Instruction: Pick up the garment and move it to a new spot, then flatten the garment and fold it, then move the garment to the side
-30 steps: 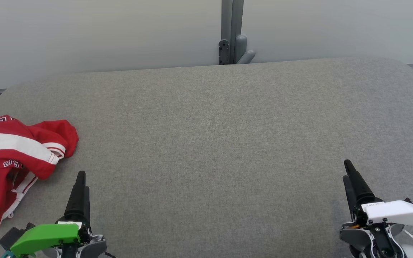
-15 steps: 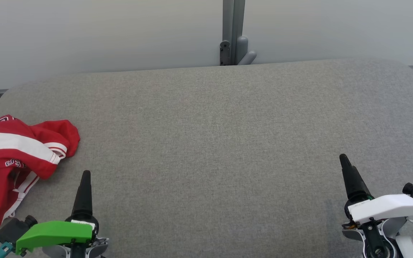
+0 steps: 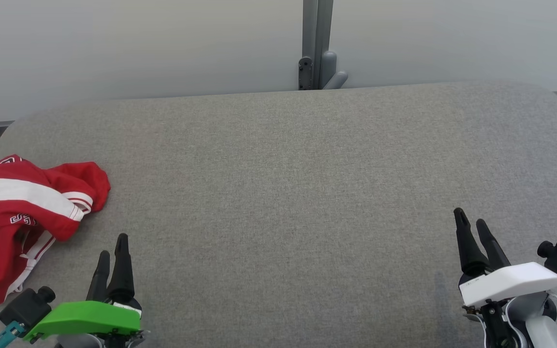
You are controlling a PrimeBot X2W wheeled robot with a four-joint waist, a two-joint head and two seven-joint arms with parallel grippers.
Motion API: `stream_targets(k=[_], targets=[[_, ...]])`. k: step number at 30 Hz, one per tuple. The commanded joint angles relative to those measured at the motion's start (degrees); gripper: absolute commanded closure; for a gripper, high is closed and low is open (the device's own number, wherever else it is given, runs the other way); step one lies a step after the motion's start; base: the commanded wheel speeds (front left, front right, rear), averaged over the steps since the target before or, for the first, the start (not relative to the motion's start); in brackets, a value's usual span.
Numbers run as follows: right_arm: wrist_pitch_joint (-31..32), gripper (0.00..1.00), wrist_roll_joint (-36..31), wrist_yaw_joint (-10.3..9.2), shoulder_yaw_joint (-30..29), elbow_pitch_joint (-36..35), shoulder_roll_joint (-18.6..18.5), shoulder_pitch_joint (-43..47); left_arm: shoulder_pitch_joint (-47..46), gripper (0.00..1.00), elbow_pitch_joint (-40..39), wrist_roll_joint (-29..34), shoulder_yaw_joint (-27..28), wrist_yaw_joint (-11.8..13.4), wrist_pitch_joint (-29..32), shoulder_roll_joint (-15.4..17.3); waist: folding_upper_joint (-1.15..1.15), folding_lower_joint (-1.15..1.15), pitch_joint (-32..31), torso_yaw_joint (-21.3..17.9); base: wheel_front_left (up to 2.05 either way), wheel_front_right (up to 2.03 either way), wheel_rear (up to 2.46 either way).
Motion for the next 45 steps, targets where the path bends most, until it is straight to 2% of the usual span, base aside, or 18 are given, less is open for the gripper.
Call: stream_targets(k=[1, 20, 45], targets=[[-0.8, 0.0, -2.5, 0.02, 0.2, -1.0, -0.6, -0.1, -0.1, 0.0, -0.8, 2.6, 0.2, -0.2, -0.8, 0.2, 0.0, 0.0, 0.0, 0.0, 0.0, 0.0, 0.0], [-4.0, 0.0, -15.8, 0.02, 1.7, -1.6, -1.5, 0.8, 1.2, 0.0, 0.1, 16.4, 0.4, -0.9, -4.0, -0.5, 0.0, 0.0, -0.4, 0.2, 0.0, 0.0, 0.0], [-7.4, 0.0, -28.3, 0.02, 1.7, -0.2, -2.2, 2.4, 2.5, 0.0, 0.5, 29.1, 0.3, -1.2, -7.3, -0.3, 0.0, 0.0, -0.5, 0.6, 0.0, 0.0, 0.0]])
